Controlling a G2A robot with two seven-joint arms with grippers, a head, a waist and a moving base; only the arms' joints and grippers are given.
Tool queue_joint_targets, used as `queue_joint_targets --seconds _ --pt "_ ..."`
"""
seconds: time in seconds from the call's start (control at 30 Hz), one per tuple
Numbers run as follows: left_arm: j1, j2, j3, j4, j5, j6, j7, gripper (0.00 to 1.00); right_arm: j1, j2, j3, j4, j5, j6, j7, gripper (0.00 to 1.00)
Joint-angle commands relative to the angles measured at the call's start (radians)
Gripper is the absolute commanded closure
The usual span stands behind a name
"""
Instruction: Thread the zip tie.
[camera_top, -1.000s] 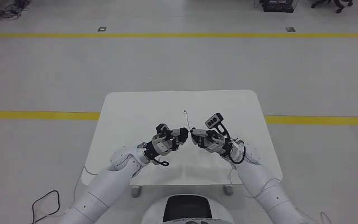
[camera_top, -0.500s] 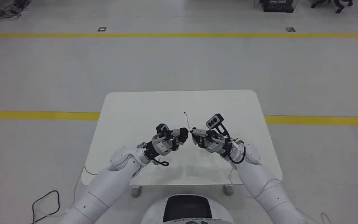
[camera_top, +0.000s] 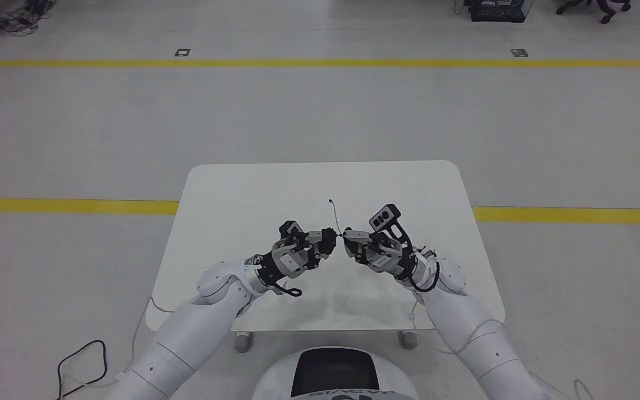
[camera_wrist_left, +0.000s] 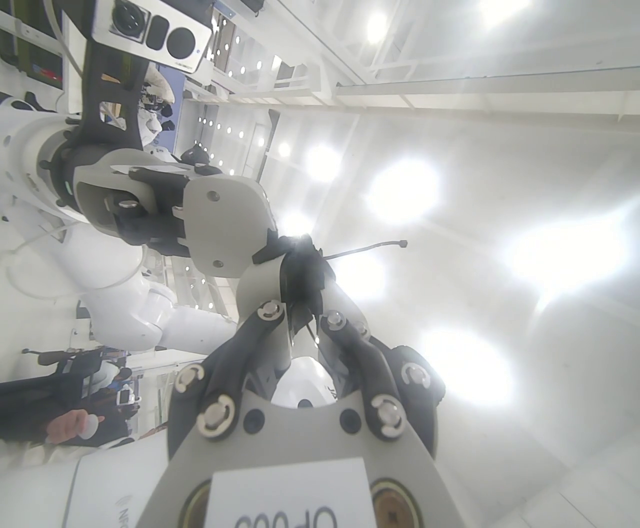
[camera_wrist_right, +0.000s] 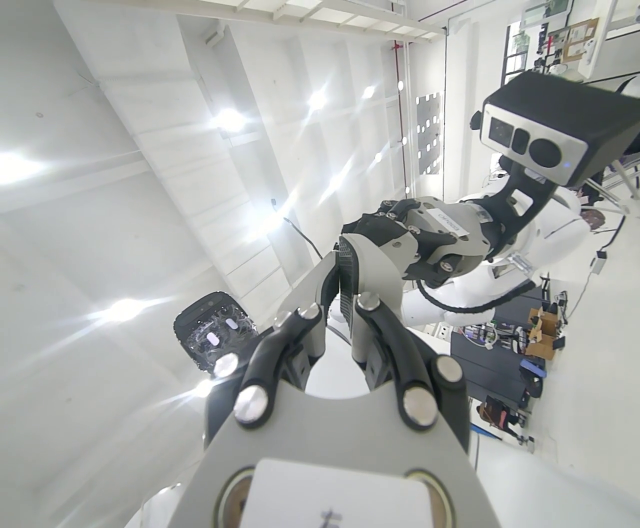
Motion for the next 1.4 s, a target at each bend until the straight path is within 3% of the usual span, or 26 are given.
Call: queue_joint_targets --seconds 0.0,0.23,0.3,0.4,0.87,1.37 --pt "0.0 0.0 0.0 0.0 0.0 0.0 0.0 1.0 -0.001 0.0 0.0 0.002 0.001 -0.001 0.0 1.0" --pt "0.0 0.0 0.0 0.0 0.0 0.0 0.0 1.0 -0.005 0.0 0.003 -0.004 0.011 -0.013 0.009 1.0" --pt "0.0 0.0 0.0 0.0 0.0 0.0 0.0 1.0 -0.006 0.0 0.004 -0.01 0.011 -0.019 0.015 0.87" --pt "0.0 0.0 0.0 0.0 0.0 0.0 0.0 1.0 -0.01 0.001 0.006 -0.015 0.008 -0.024 0.019 0.85" --pt "0.0 0.0 0.0 0.0 0.0 0.0 0.0 1.0 -0.017 0.004 0.008 -0.038 -0.003 -0.036 0.032 0.97" --pt "0.0 0.0 0.0 0.0 0.0 0.0 0.0 1.0 -0.02 0.005 0.008 -0.046 -0.009 -0.04 0.028 0.94"
